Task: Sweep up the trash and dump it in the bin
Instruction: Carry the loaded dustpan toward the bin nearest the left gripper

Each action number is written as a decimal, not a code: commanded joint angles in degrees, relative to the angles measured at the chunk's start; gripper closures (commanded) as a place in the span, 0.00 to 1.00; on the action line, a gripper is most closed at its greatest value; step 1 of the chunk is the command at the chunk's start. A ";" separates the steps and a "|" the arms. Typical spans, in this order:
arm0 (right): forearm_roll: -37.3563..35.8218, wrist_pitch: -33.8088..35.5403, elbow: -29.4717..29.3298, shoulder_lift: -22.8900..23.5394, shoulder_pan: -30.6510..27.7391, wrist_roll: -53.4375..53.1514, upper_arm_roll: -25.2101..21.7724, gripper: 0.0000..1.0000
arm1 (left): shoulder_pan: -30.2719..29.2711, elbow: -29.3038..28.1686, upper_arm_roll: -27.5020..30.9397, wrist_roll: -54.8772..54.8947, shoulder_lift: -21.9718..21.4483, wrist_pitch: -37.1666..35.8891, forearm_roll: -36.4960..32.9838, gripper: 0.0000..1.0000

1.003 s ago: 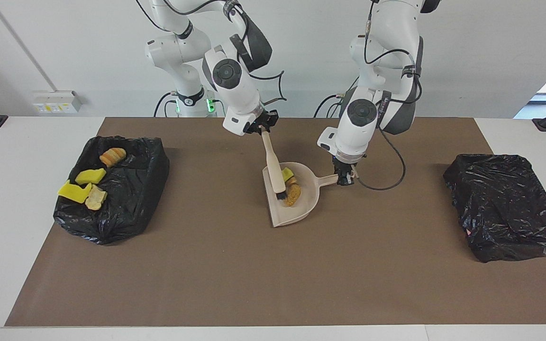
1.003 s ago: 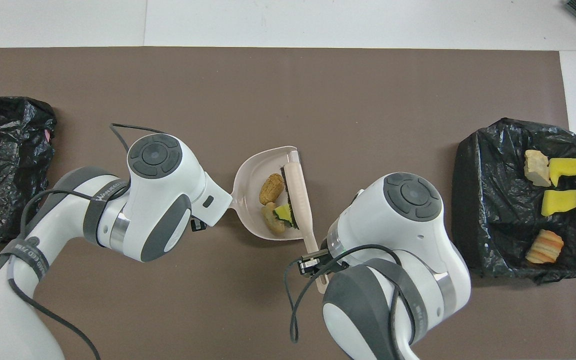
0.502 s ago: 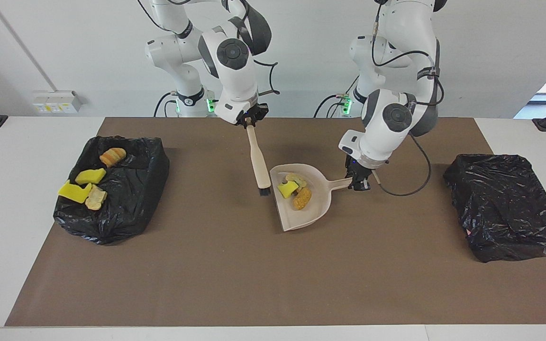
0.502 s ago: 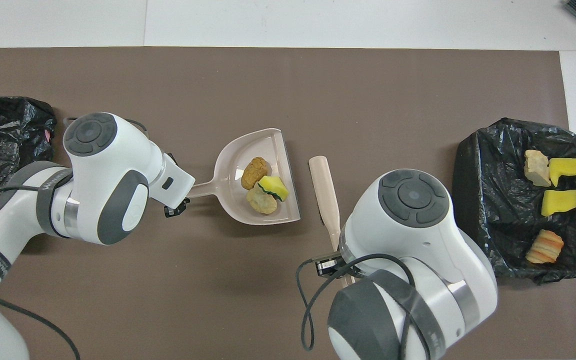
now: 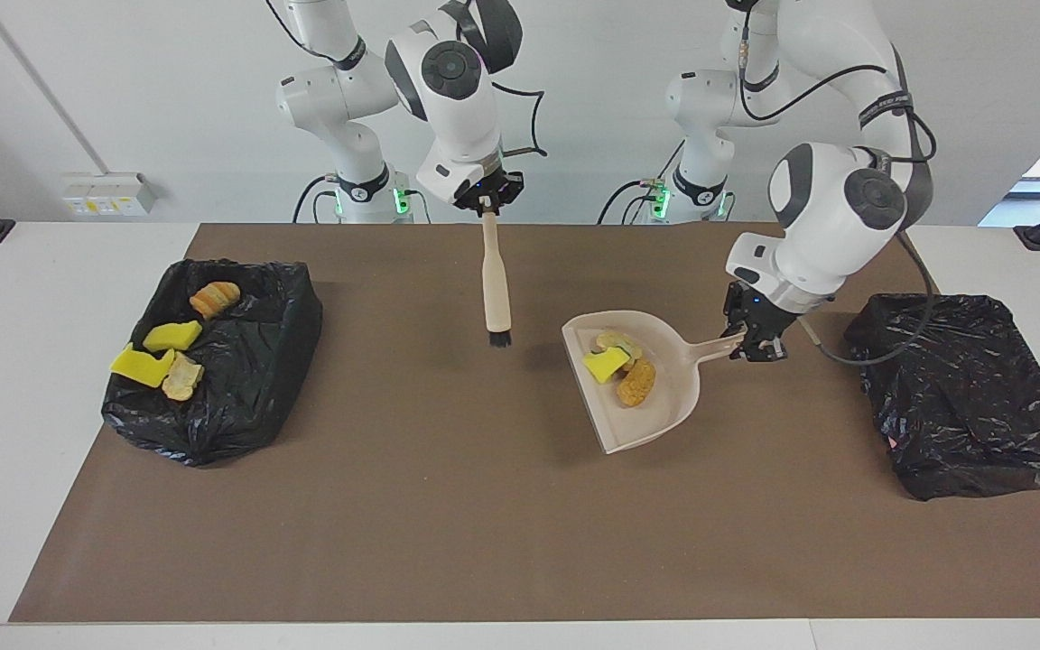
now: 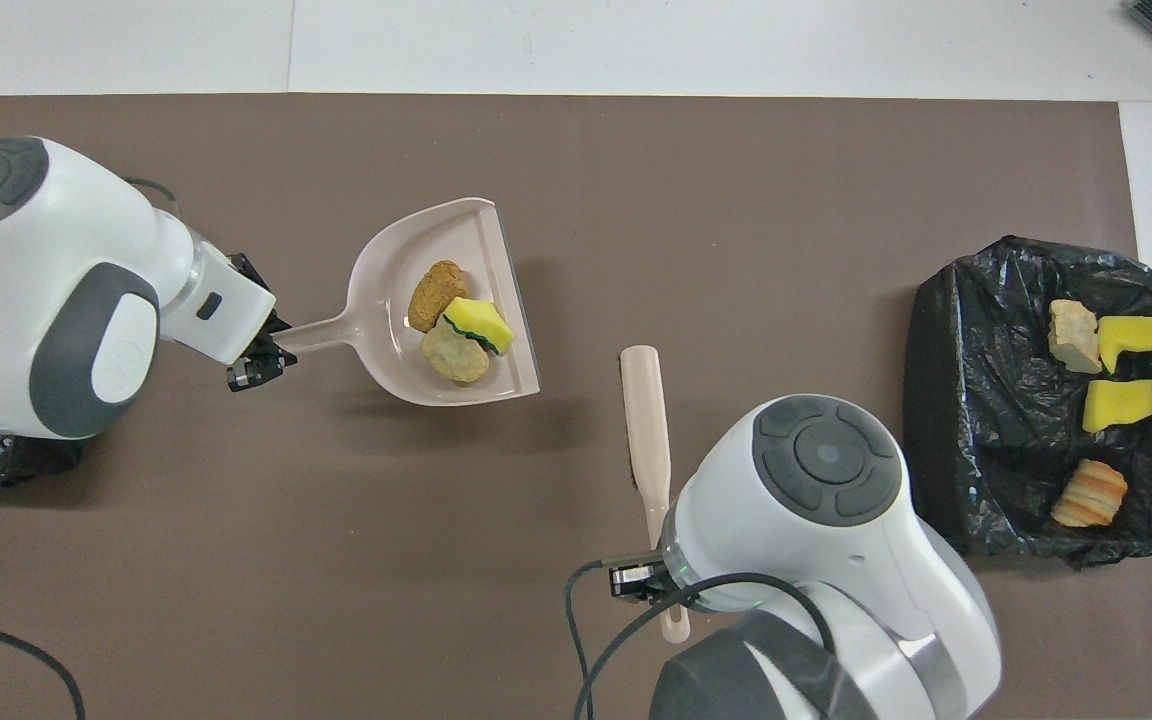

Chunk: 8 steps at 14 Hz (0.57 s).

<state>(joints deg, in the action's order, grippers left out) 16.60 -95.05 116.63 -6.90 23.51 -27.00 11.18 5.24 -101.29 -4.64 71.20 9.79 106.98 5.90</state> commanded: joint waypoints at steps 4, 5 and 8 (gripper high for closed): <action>4.84 -9.68 6.84 -0.84 7.05 -8.92 0.60 1.00 | -8.74 11.45 -0.37 9.46 2.16 -10.73 -3.25 1.00; 4.84 -13.02 8.51 -0.66 8.73 -10.51 0.60 1.00 | -10.15 11.99 -0.37 11.83 2.25 -11.00 -4.39 1.00; 4.84 -16.29 12.38 -0.84 10.14 -12.98 0.60 1.00 | -15.68 11.99 -0.37 20.43 2.34 -10.13 -6.69 1.00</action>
<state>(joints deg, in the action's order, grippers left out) 20.22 -108.66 126.09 -6.70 33.15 -38.07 11.89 -6.86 -91.52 -4.34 86.45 10.85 97.86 0.18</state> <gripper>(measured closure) 0.736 0.678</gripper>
